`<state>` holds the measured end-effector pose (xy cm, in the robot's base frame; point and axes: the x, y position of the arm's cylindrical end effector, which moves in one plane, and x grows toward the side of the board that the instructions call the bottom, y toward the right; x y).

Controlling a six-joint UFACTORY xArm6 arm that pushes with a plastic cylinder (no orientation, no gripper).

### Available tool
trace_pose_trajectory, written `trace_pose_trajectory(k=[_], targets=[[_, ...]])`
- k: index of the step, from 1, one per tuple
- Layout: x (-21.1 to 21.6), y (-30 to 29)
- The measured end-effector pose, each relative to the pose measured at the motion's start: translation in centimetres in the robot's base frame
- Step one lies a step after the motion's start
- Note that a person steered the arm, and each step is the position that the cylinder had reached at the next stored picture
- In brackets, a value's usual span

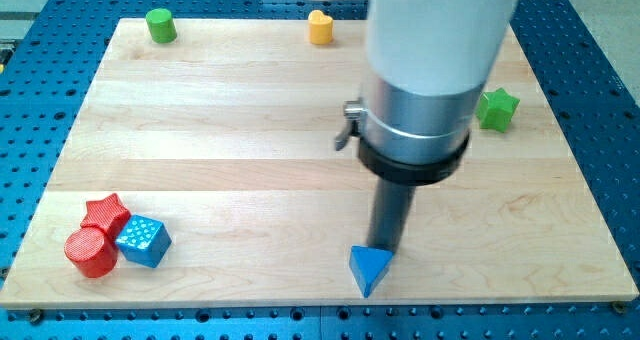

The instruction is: Move the triangle into the cube

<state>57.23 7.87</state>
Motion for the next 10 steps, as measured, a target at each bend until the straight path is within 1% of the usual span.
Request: trace_pose_trajectory(k=[1,2,3,4,5,6,7,8,9,10], targets=[[0.1,4.4],[2.3,3.2],[4.7,-1.8],[4.6,-5.6],[2.6,-11.3],[0.2,-5.4],[-1.9,-4.0],[-2.2,-13.2],[-1.6,-10.3],[0.8,-7.9]])
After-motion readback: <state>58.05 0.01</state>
